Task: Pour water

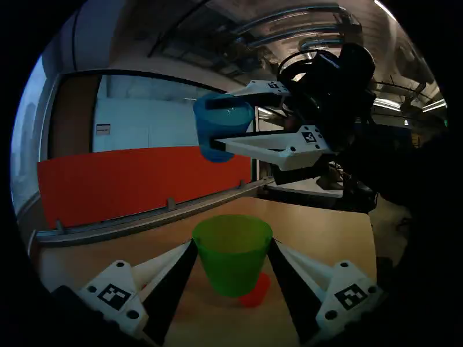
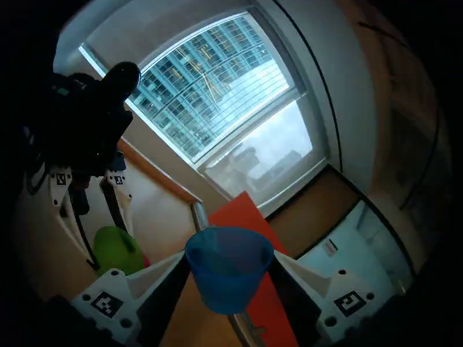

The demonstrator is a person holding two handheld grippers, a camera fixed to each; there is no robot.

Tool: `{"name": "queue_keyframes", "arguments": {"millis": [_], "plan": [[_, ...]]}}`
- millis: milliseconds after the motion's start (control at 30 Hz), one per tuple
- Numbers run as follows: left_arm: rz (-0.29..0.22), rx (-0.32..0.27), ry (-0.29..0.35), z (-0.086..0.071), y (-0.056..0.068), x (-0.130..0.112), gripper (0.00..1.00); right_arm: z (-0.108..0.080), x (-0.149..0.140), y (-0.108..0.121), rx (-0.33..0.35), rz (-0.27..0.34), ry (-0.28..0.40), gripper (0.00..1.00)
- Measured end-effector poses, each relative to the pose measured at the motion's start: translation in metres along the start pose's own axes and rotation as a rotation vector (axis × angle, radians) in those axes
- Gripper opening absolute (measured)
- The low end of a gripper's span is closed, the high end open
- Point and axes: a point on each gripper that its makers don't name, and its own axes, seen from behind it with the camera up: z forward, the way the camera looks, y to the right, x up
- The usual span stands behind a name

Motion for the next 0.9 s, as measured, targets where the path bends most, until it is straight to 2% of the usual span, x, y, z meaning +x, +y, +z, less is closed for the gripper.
{"name": "queue_keyframes", "arguments": {"millis": [367,900], "plan": [[0.004,0.000,0.002,0.000,0.000,0.003,0.86,0.006,0.006,0.006,-0.012,-0.112,0.000,0.90],[0.009,-0.013,0.001,0.004,0.004,0.005,0.86,0.009,0.006,0.012,-0.036,-0.215,-0.006,0.90]]}}
